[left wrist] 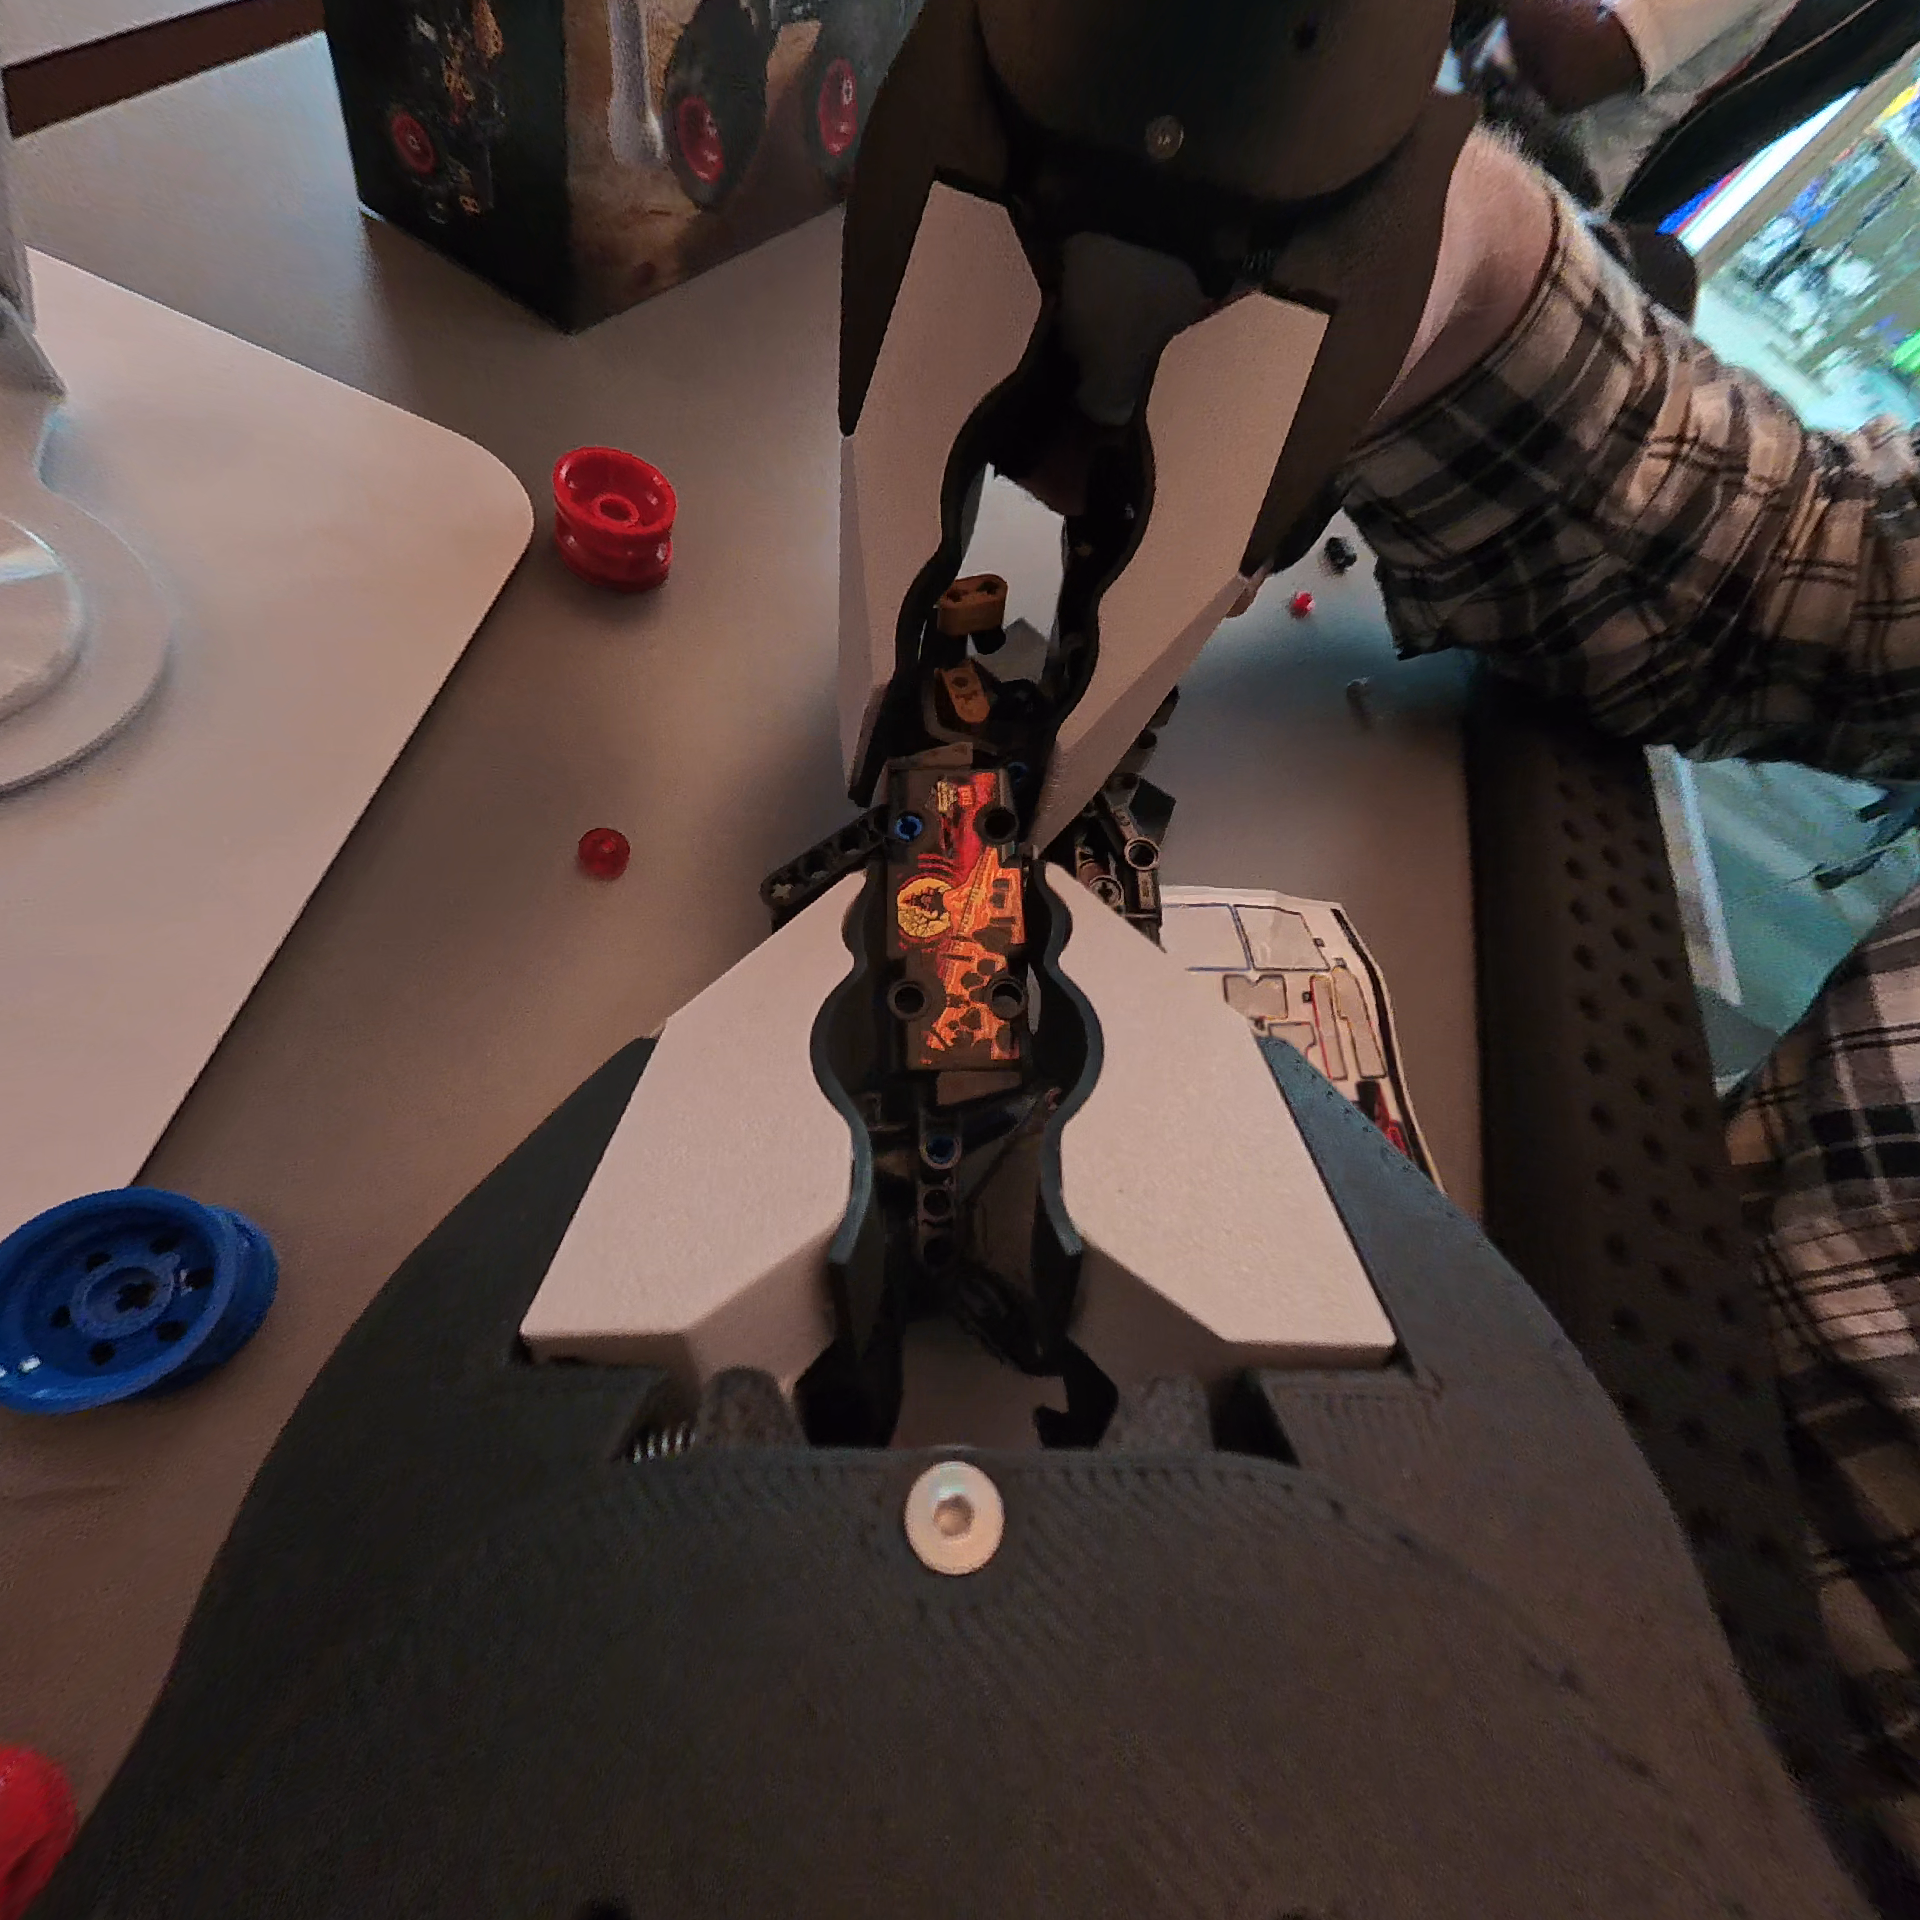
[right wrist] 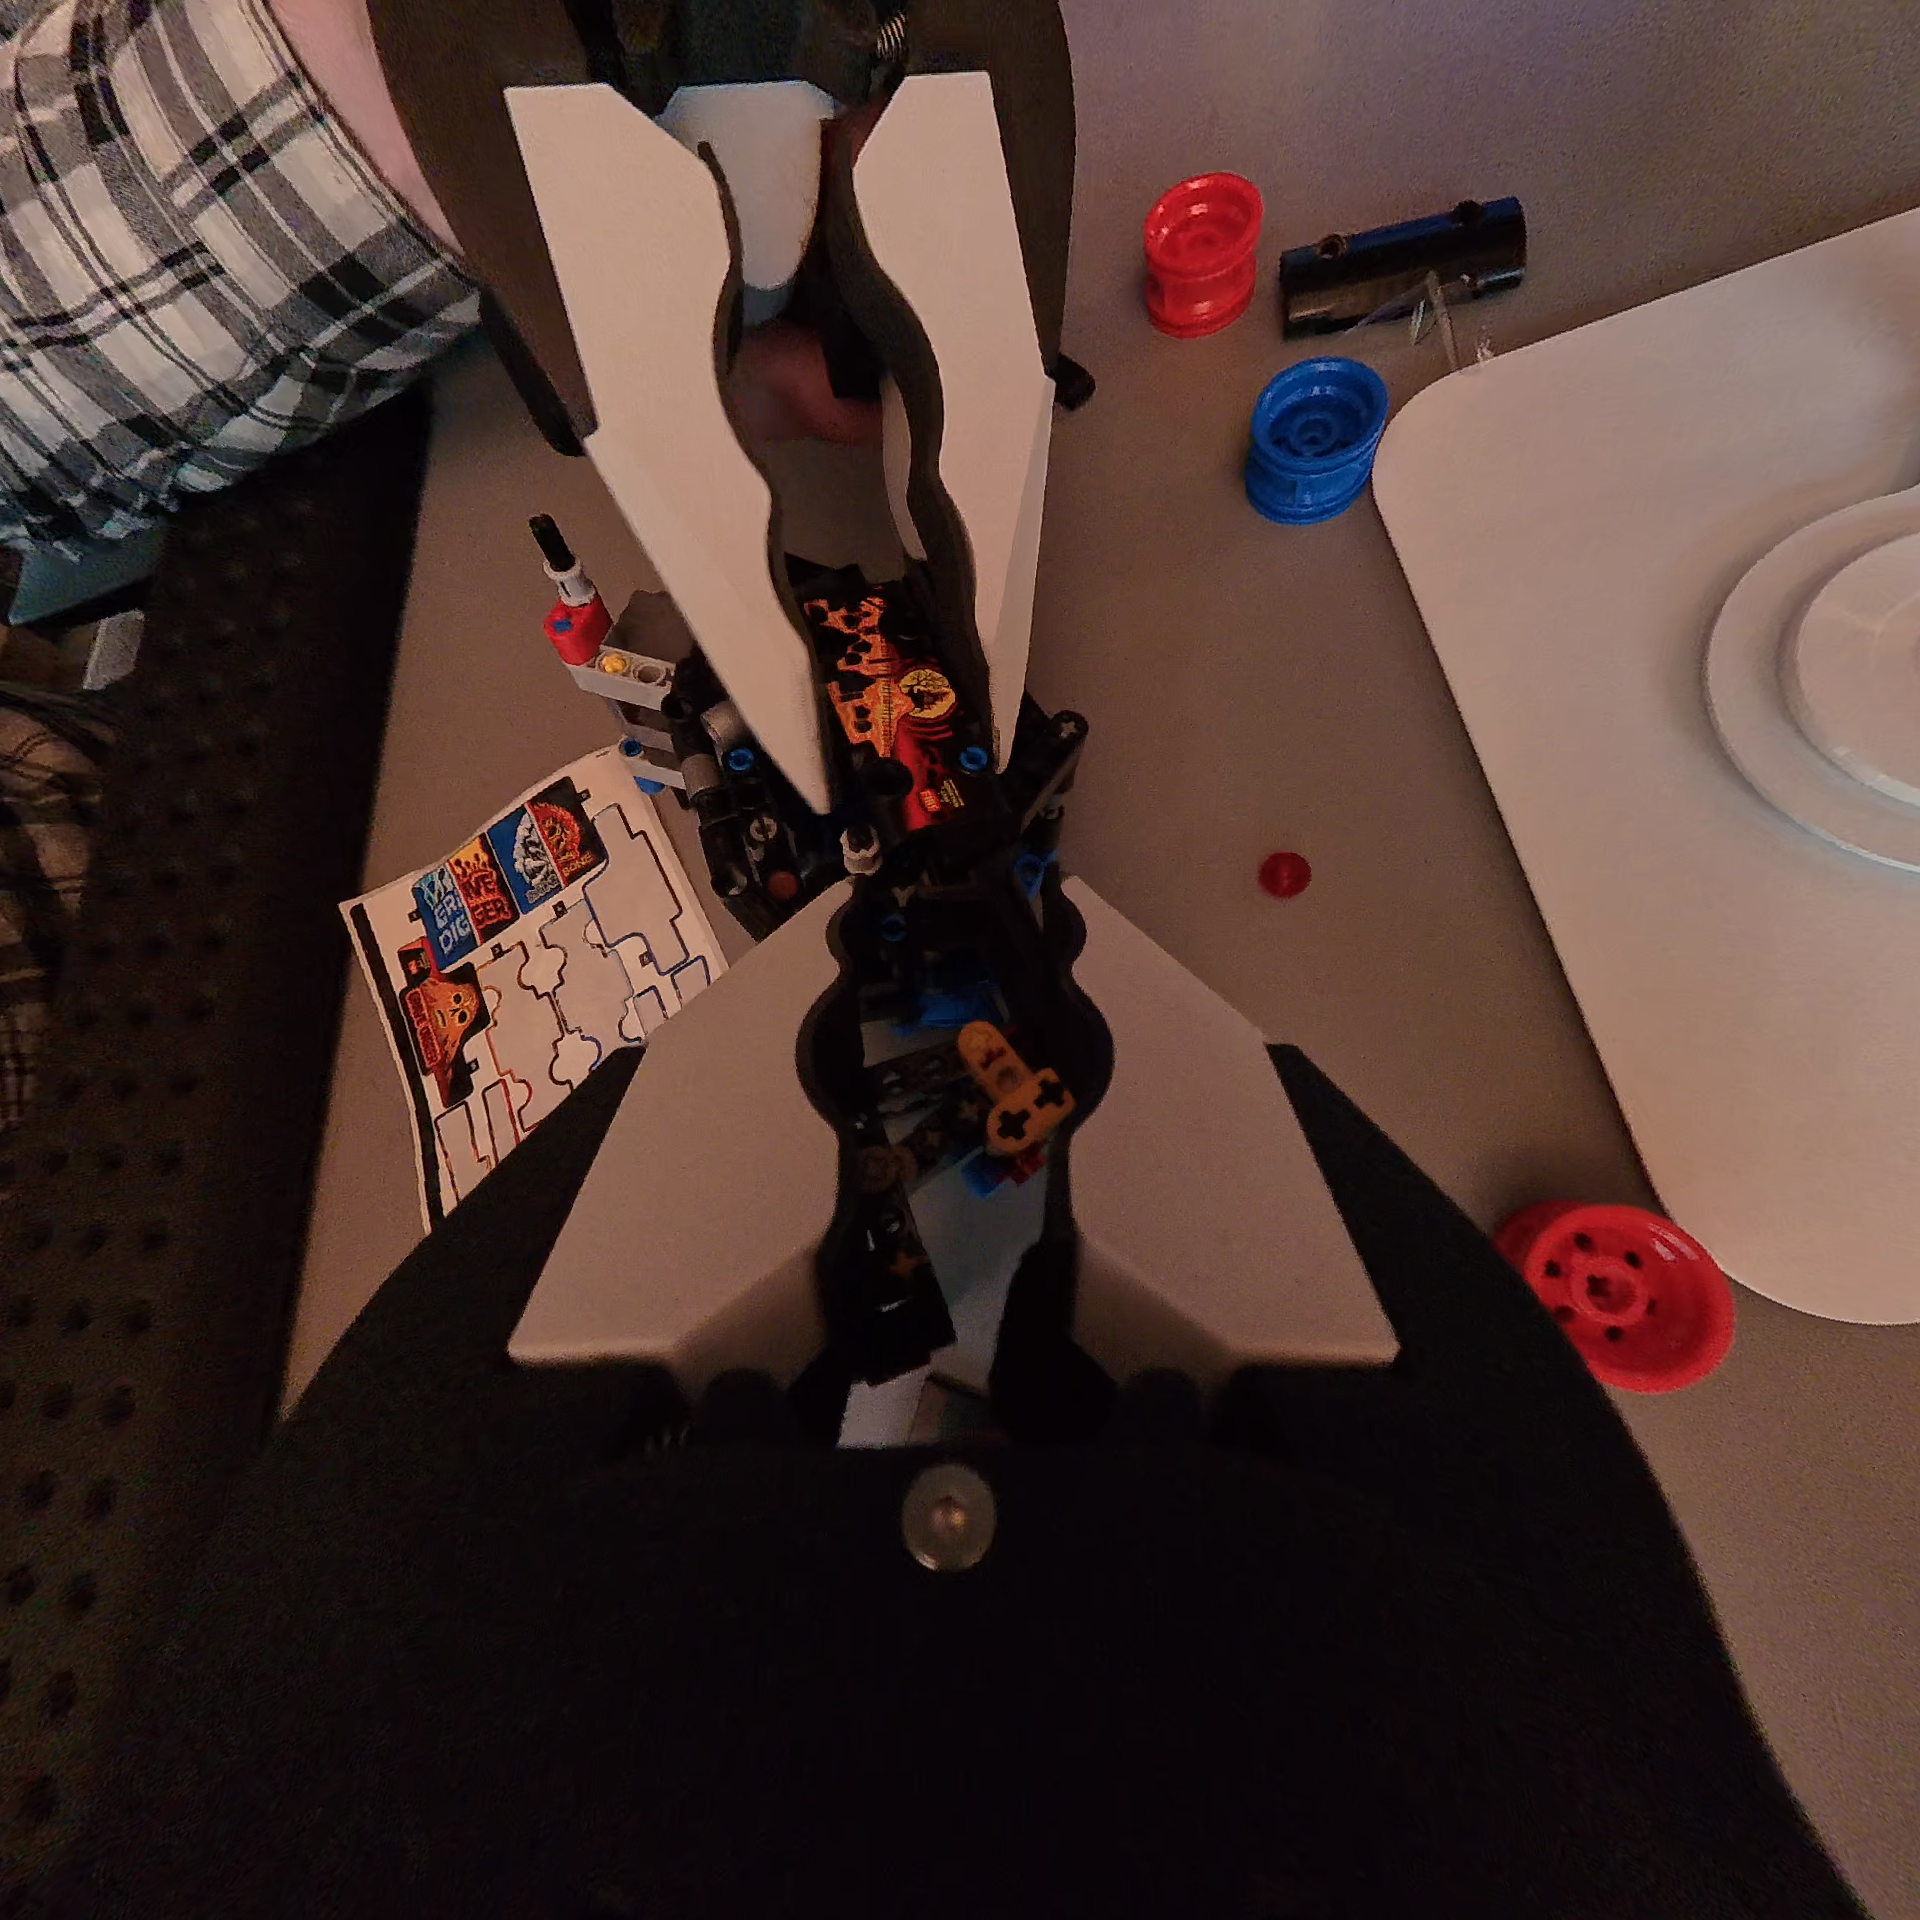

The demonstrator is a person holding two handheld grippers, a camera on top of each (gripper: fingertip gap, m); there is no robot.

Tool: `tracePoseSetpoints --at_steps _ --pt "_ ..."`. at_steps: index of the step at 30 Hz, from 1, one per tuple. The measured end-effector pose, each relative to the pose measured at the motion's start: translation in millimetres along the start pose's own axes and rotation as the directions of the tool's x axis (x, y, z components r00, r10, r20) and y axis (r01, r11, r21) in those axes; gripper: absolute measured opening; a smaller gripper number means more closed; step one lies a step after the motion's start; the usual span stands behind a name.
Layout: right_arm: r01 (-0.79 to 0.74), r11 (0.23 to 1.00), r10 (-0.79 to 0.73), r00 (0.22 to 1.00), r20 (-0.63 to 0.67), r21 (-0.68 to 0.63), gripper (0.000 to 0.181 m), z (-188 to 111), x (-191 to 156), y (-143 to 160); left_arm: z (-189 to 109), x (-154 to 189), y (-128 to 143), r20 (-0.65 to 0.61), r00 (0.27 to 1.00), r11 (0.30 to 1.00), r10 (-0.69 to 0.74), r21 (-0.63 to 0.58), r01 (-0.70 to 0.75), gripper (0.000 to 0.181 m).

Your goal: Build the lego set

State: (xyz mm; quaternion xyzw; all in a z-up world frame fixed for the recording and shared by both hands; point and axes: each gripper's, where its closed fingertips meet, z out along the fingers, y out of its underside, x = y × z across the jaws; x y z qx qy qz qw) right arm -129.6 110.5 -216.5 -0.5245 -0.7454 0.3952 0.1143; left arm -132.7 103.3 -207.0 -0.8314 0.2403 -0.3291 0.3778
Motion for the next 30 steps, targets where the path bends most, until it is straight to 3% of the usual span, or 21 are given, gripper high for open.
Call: tracePoseSetpoints --at_steps 4,9,12,18,22,25,30 --pt "-0.017 1.0 0.017 1.0 -0.007 0.001 0.04 -6.9 1.3 0.2 -6.5 15.4 -1.6 -0.02 0.999 0.999 0.029 -0.016 -0.03 0.057" --pt "-0.04 0.999 0.039 0.999 -0.036 -0.017 0.043 -22.0 10.1 8.1 2.3 8.4 16.4 0.104 0.989 0.985 0.102 -0.152 -0.085 0.08" --pt "-0.062 0.998 0.062 0.998 -0.024 -0.026 0.038 -25.0 10.7 12.1 7.6 5.5 24.2 0.21 0.953 0.948 0.218 -0.277 -0.156 0.08" --pt "-0.076 0.996 0.076 0.997 -0.022 -0.038 0.04 -26.4 12.5 16.8 10.4 9.5 26.7 0.251 0.937 0.934 0.242 -0.321 -0.155 0.08" --pt "-0.099 0.995 0.099 0.995 -0.007 -0.014 0.042 -36.4 14.3 18.3 9.2 9.2 25.6 0.229 0.957 0.959 0.178 -0.261 -0.115 0.078" --pt "-0.137 0.99 0.135 0.989 0.052 0.036 0.05 -42.5 12.0 14.8 5.6 8.5 23.5 0.159 0.985 0.983 0.067 -0.18 -0.038 0.076" --pt "-0.143 0.982 0.137 0.989 0.063 0.121 0.049 -47.9 12.2 -1.7 -1.7 2.7 18.7 0.032 0.993 0.99 -0.113 -0.076 0.115 0.076"
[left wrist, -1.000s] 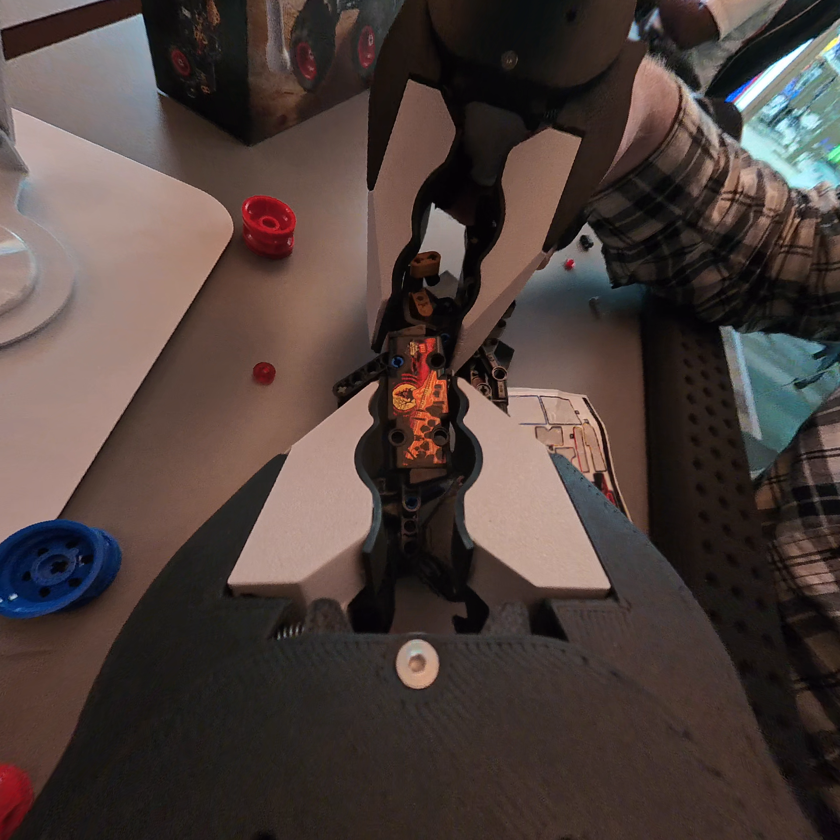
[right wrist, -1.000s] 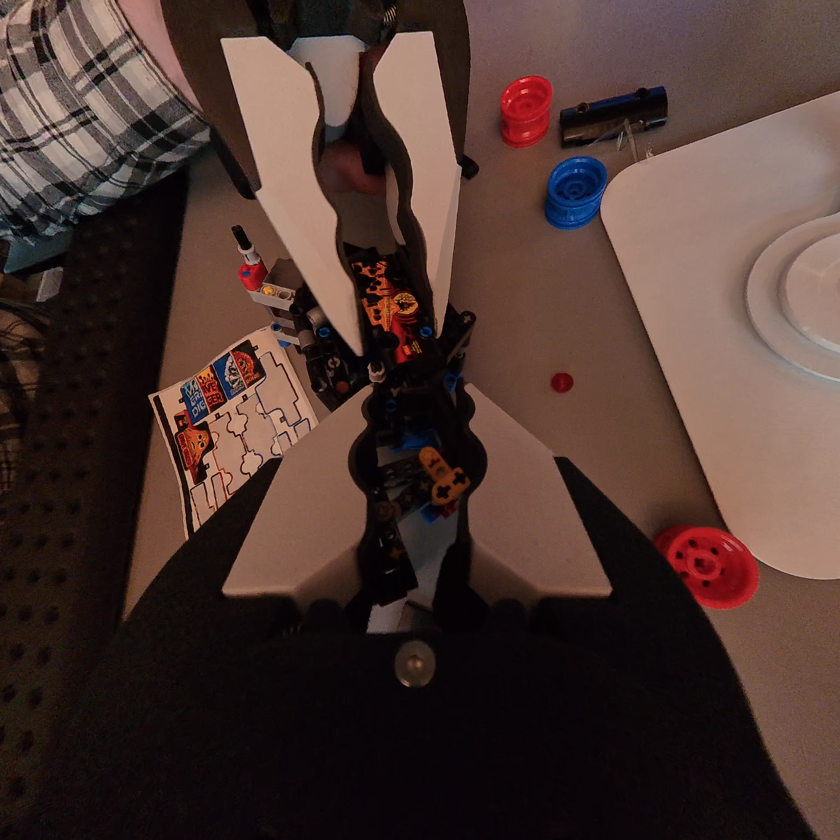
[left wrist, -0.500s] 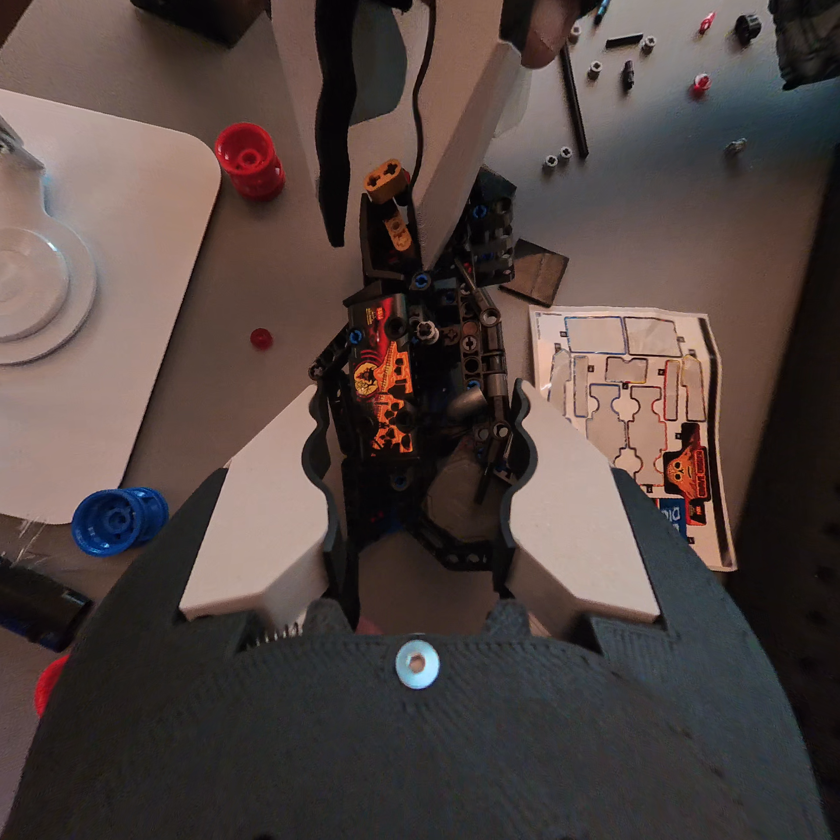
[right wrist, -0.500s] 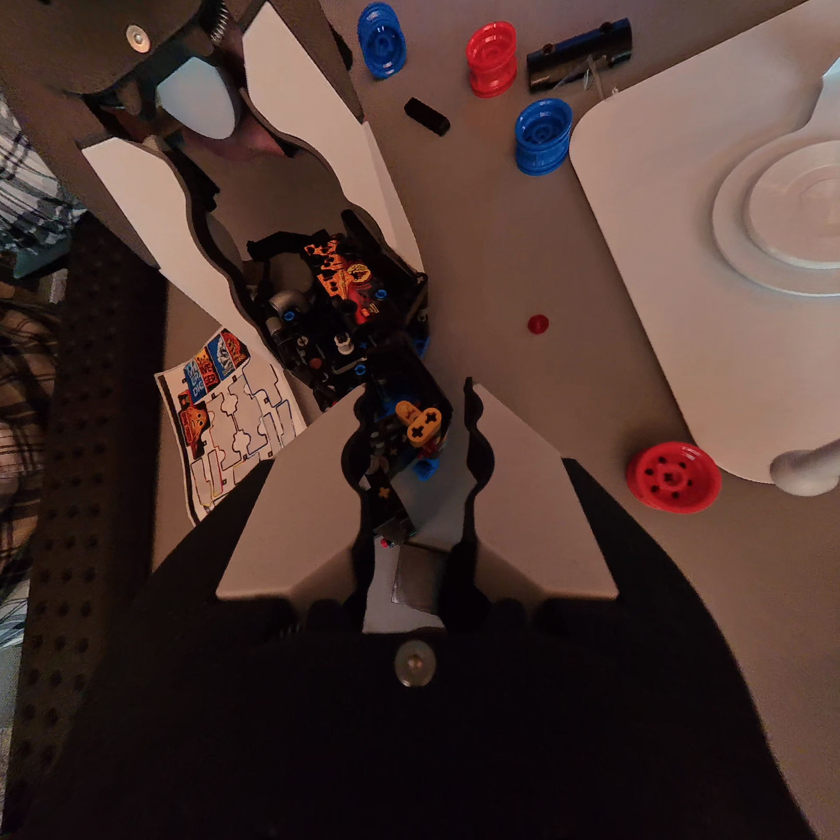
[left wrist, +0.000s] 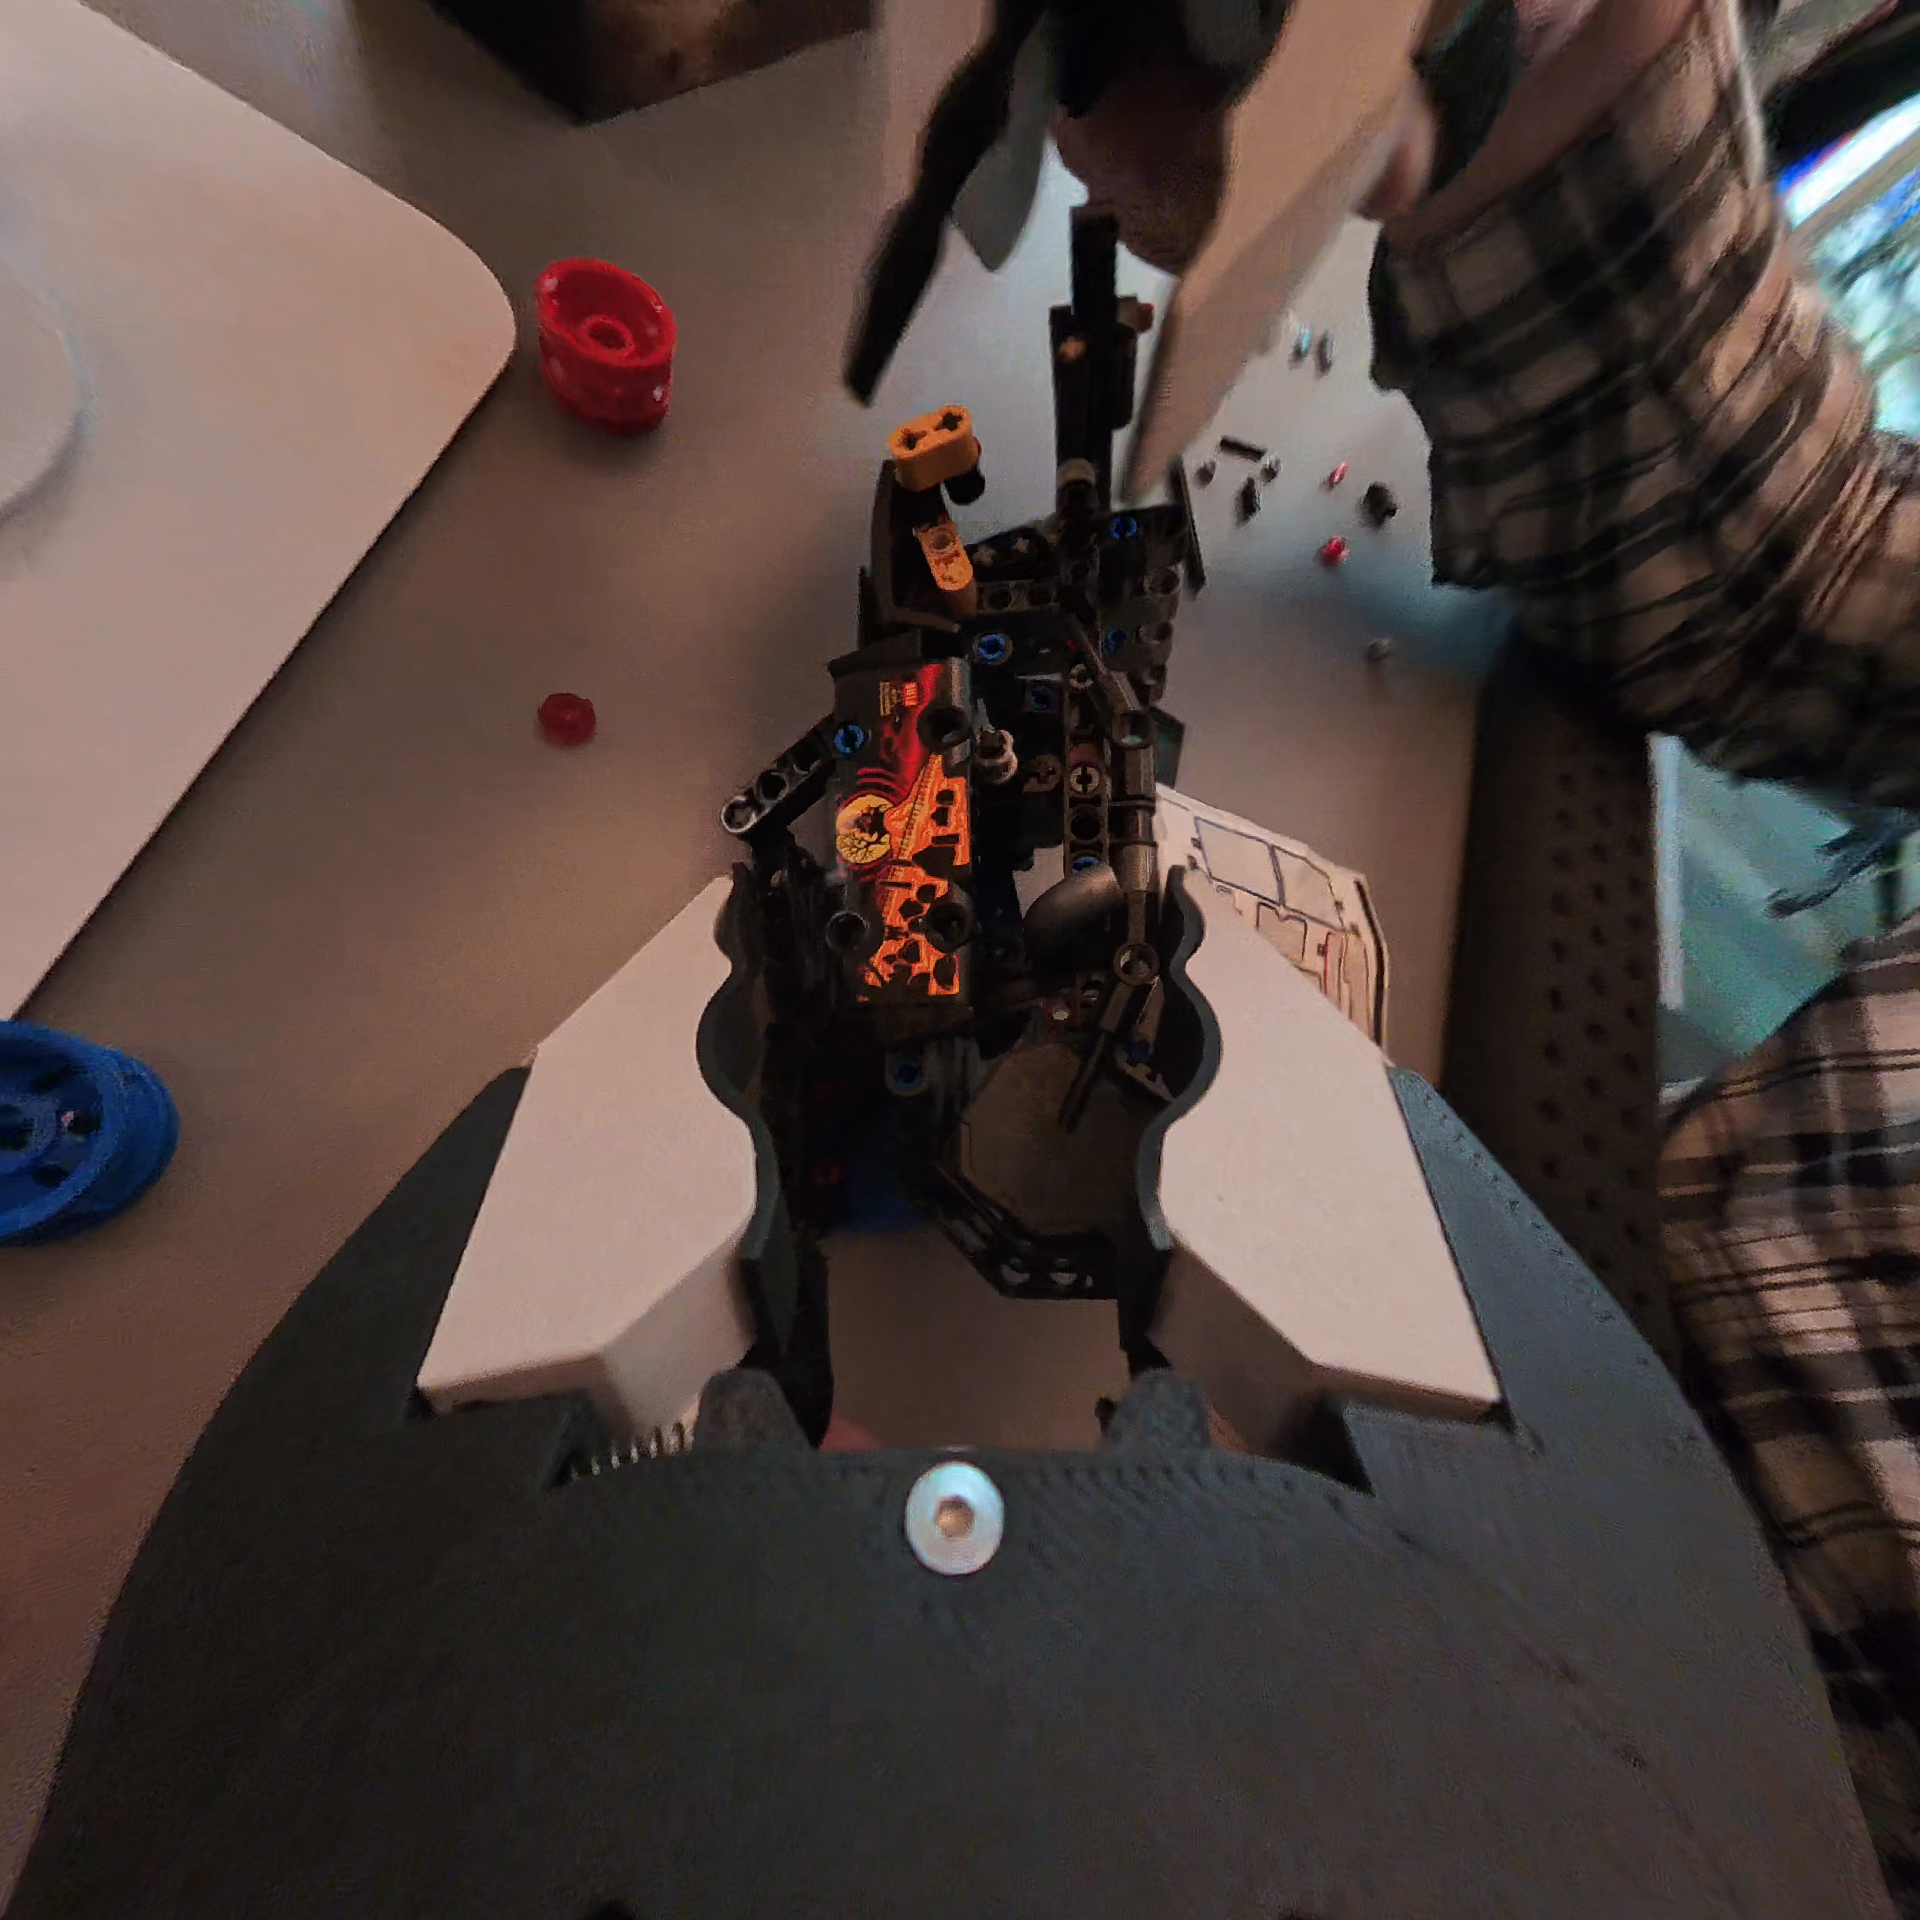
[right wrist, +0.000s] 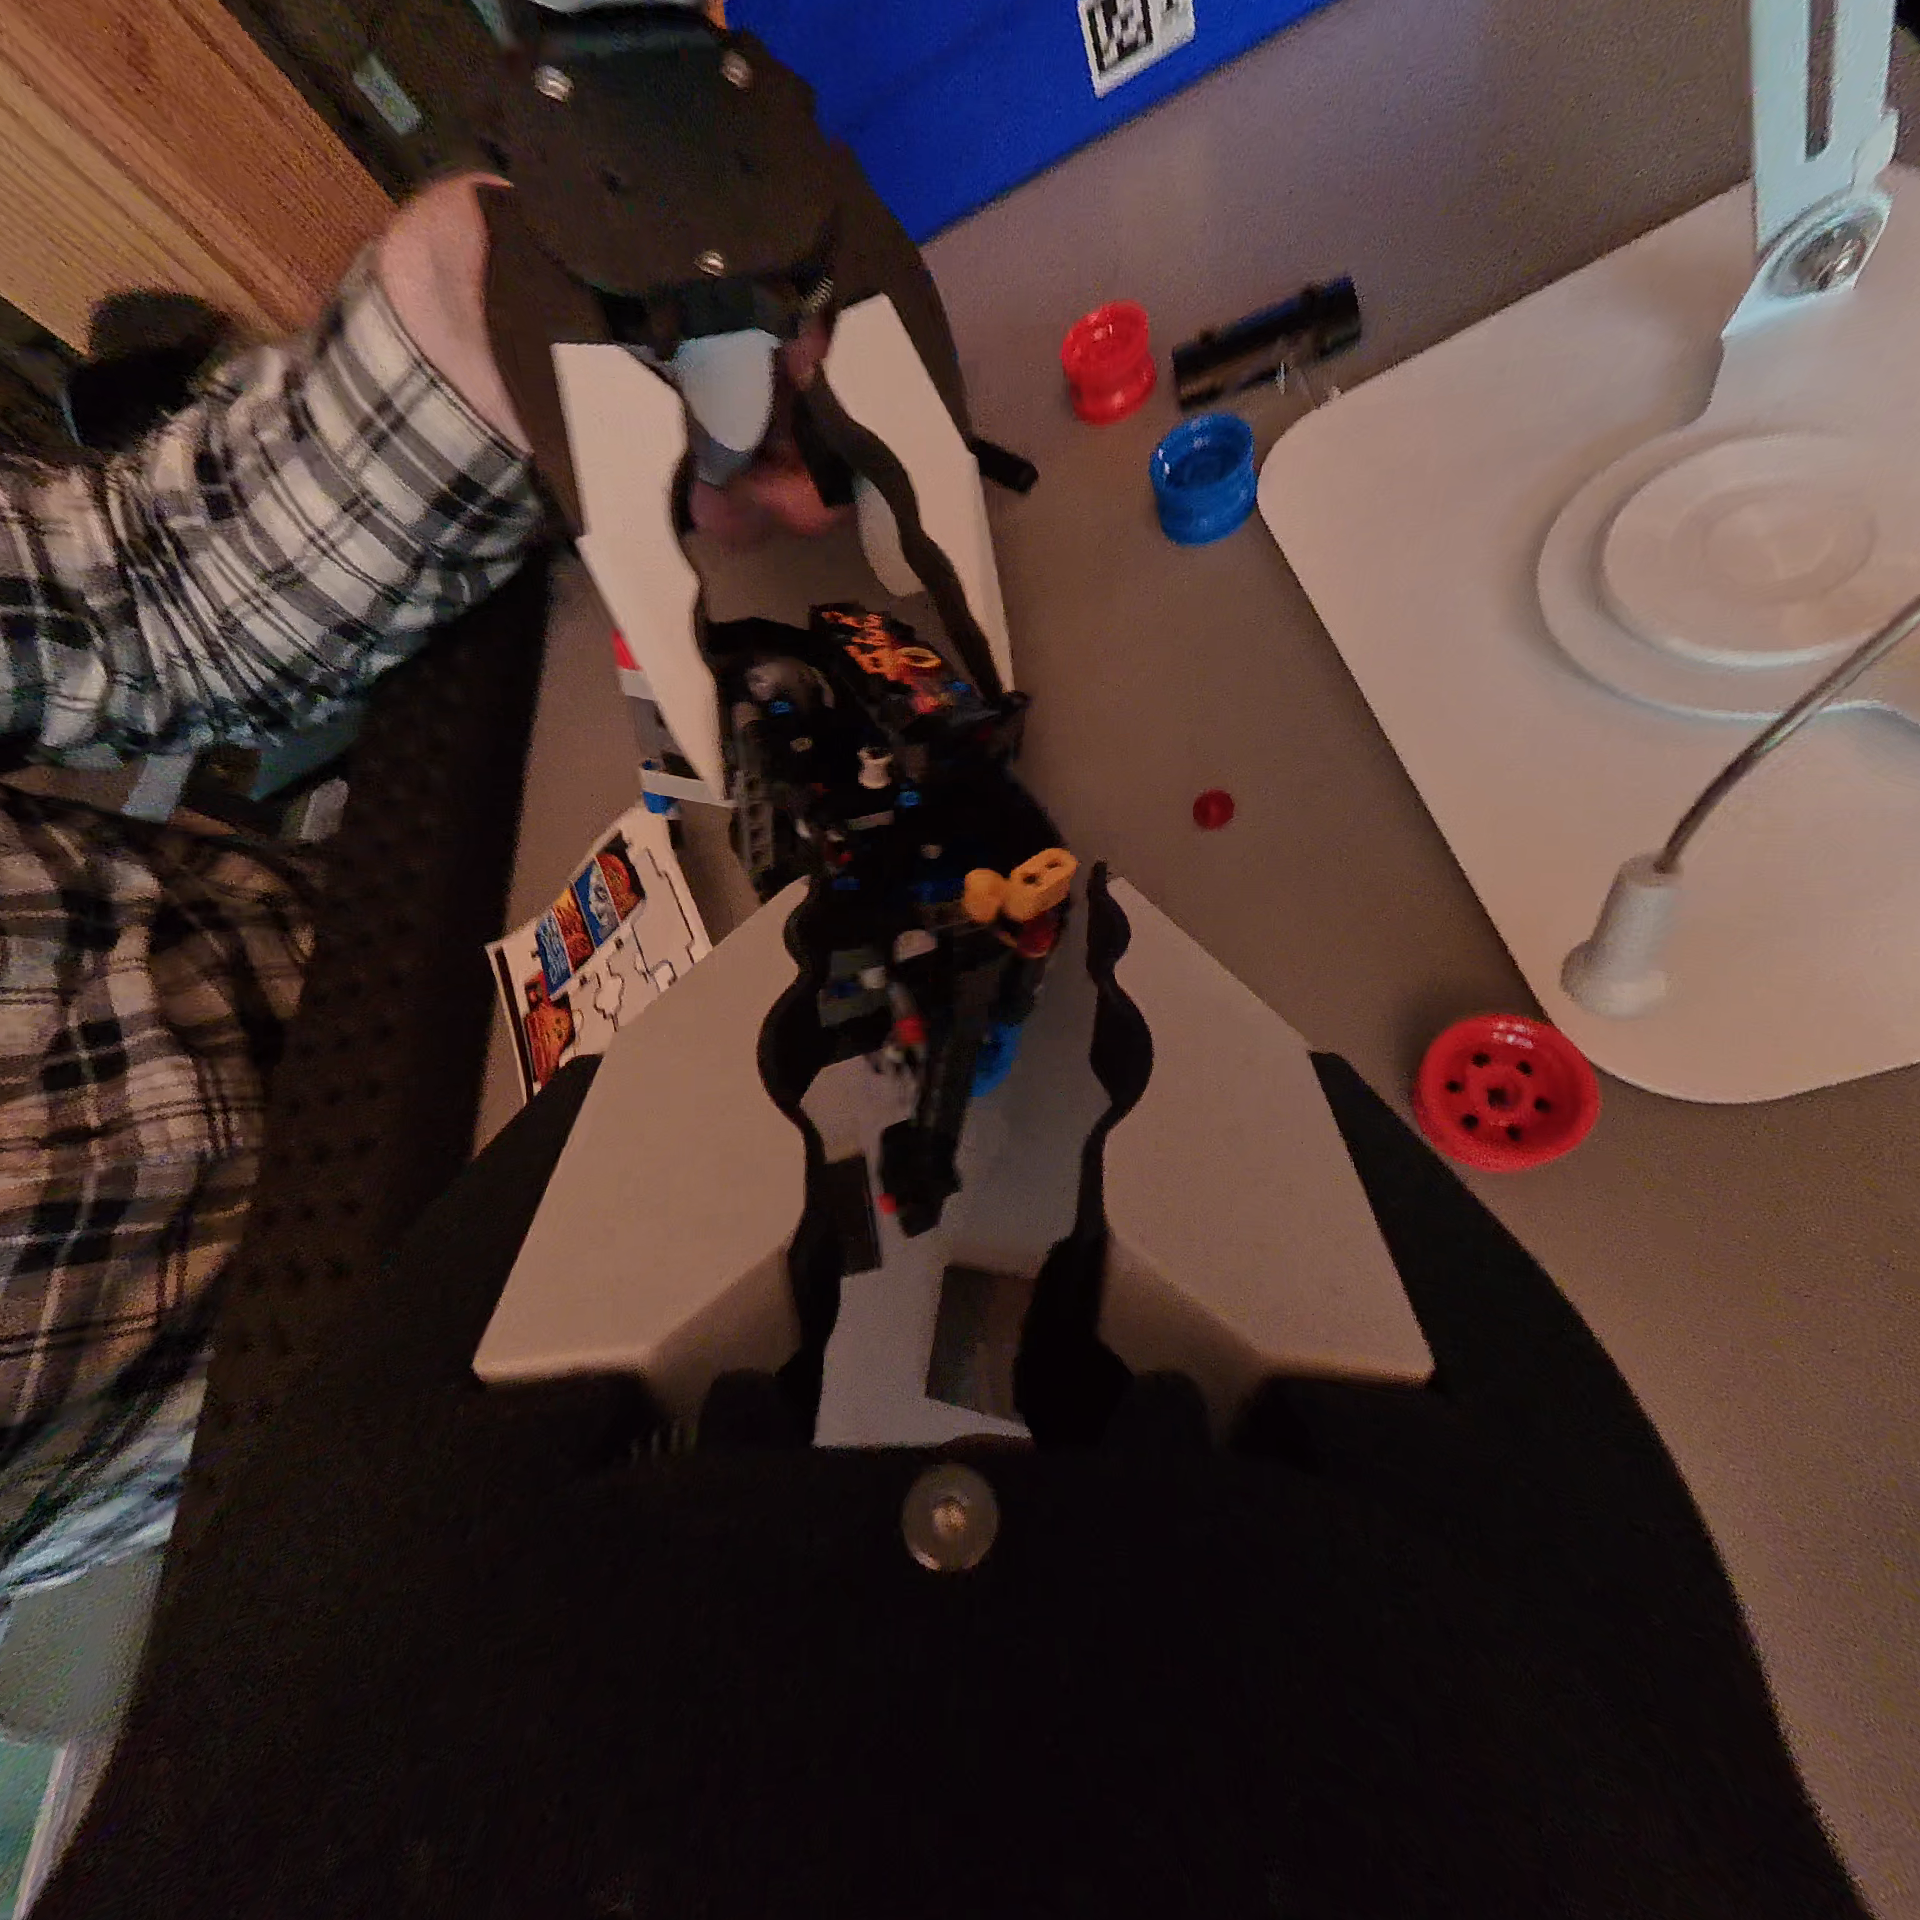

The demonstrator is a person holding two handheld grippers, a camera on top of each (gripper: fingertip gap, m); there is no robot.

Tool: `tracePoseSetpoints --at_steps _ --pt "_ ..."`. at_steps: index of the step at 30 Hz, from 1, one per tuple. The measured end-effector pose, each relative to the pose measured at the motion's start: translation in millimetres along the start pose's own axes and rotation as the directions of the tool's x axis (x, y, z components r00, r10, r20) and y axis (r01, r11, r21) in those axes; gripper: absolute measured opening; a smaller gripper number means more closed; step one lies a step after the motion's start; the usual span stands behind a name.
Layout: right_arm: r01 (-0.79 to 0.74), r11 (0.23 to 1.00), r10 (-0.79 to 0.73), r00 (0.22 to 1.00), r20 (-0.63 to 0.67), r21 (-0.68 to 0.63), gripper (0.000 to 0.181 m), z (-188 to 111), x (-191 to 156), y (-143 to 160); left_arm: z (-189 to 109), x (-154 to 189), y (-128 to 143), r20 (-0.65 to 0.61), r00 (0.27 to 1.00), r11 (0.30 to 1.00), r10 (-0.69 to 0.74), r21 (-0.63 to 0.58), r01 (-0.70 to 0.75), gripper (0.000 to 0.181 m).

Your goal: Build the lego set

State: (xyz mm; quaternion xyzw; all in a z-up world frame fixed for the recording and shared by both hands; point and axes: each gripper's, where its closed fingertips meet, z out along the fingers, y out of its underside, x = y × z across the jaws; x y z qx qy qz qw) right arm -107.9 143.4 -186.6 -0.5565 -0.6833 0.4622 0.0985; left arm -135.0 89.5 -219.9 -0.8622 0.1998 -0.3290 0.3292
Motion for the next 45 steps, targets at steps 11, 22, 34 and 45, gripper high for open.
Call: tracePoseSetpoints --at_steps 11,22,34,45 --pt "-0.069 0.997 0.069 0.998 0.013 0.033 0.06 0.0 9.9 0.5 -26.3 -35.2 -9.1 -0.238 0.913 0.918 -0.333 0.141 0.371 0.064" --pt "-0.08 0.995 0.08 0.997 0.005 0.056 0.059 9.4 15.8 -1.7 -32.0 -44.0 -7.7 -0.283 0.885 0.888 -0.37 0.172 0.427 0.065" --pt "-0.028 0.999 0.028 1.0 -0.005 0.026 0.056 2.4 15.7 4.7 -26.2 -29.2 -10.1 0.1 0.995 0.998 -0.03 0.06 0.024 0.062" --pt "0.051 0.998 -0.051 0.999 0.013 -0.025 0.052 9.3 6.1 12.4 -12.1 -17.5 -3.7 0.309 0.887 0.938 0.343 -0.155 -0.309 0.063"
